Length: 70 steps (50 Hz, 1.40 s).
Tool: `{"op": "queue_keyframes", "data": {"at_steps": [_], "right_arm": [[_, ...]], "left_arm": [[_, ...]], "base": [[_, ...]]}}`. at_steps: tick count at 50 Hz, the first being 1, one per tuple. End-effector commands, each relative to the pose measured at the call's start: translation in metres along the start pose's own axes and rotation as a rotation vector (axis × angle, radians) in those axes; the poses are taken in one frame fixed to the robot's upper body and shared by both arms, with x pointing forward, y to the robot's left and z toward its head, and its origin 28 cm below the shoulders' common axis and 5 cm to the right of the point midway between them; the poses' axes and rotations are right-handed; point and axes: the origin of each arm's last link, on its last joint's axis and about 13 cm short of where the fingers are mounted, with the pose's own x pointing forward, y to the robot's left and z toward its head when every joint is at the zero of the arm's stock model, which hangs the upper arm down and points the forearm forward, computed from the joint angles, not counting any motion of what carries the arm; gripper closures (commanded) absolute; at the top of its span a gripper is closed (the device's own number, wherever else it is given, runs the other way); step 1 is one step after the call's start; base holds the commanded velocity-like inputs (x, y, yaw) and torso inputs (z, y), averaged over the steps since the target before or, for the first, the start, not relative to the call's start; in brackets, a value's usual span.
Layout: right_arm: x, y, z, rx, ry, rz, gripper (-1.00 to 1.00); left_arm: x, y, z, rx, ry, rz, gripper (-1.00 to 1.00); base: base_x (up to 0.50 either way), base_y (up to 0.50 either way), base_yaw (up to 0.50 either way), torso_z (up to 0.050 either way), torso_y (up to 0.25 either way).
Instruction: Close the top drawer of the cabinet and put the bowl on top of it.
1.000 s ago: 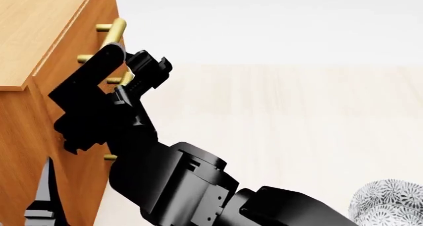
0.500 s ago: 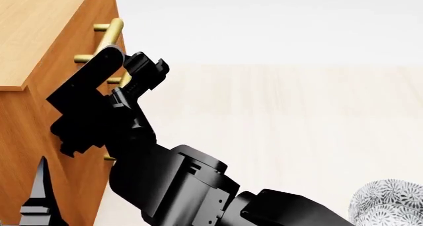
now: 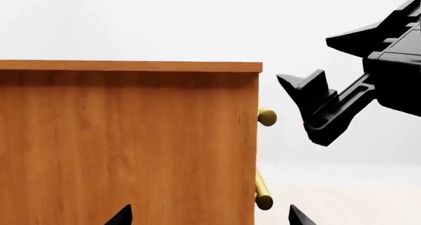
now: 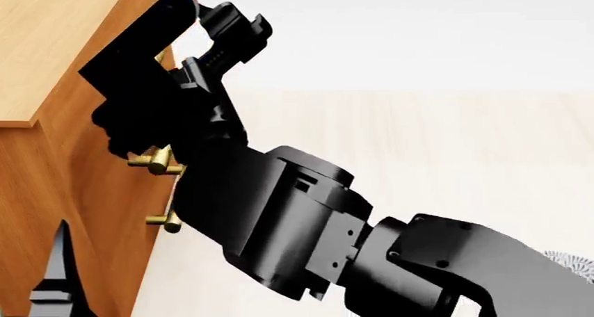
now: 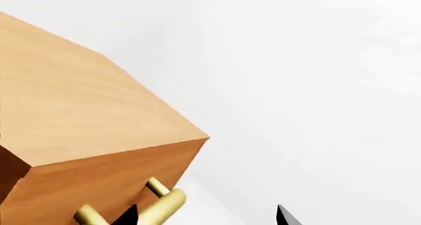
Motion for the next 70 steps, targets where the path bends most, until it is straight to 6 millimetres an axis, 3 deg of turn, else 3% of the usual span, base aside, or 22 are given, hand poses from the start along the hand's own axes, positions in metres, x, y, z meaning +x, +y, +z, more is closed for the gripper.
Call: {"op": "queue_keyframes", "data": {"at_steps": [1, 10, 19, 37, 70], "right_arm": [[-0.036, -0.056, 0.024, -0.125, 0.02, -0.111, -1.0], [-0.082, -0.095, 0.027, -0.16, 0.124, -0.168, -1.0], [-0.131, -0.108, 0.013, -0.255, 0.253, -0.179, -1.0], [-0.197, -0.115, -0.01, -0.274, 0.417, -0.21, -1.0], [-0.252, -0.11, -0.041, -0.253, 0.614, -0.18, -1.0]], "left_arm": [[-0.003, -0.003, 0.005, -0.005, -0.008, -0.021, -1.0], [-0.004, -0.005, 0.004, -0.009, -0.009, -0.031, -1.0], [-0.006, -0.007, 0.0, -0.019, -0.005, -0.042, -1.0], [-0.007, -0.01, -0.003, -0.025, 0.003, -0.056, -1.0], [-0.007, -0.014, -0.006, -0.03, 0.014, -0.073, -1.0]], "base": [[0.0, 0.0, 0.0, 0.0, 0.0], [0.0, 0.0, 0.0, 0.0, 0.0], [0.0, 0.0, 0.0, 0.0, 0.0], [0.0, 0.0, 0.0, 0.0, 0.0], [0.0, 0.0, 0.0, 0.0, 0.0]]}}
